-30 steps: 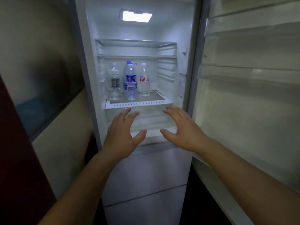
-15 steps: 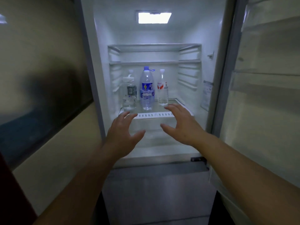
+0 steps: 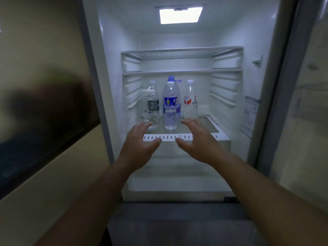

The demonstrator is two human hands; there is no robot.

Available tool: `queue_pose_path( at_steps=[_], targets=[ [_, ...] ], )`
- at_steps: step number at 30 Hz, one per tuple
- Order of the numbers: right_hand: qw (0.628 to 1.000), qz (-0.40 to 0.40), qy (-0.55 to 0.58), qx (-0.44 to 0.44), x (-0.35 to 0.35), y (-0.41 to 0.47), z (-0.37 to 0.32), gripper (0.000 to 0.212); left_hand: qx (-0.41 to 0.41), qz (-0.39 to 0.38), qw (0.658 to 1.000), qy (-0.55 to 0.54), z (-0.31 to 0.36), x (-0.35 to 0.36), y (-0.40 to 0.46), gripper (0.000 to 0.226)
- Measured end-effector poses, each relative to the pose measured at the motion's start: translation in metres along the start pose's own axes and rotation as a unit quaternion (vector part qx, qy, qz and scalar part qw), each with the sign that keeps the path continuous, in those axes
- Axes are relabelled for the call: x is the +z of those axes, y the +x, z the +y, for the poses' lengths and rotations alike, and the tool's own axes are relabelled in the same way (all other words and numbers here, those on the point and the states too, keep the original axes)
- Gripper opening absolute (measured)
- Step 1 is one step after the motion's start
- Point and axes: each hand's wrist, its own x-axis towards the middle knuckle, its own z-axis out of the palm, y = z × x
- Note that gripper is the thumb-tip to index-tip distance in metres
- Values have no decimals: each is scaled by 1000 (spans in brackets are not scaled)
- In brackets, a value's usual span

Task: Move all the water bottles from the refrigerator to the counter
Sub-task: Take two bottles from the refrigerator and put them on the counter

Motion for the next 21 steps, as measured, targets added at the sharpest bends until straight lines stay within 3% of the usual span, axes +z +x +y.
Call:
queue_pose_path(
  at_steps=[13,21],
  targets=[
    [994,18,19,108,48,79,40,62,-7,-3,995,-96,-42,61,89,65],
    [982,58,53,172,68,110,65,56,-104,-36,968,-226,-46,106,137,55]
  ],
)
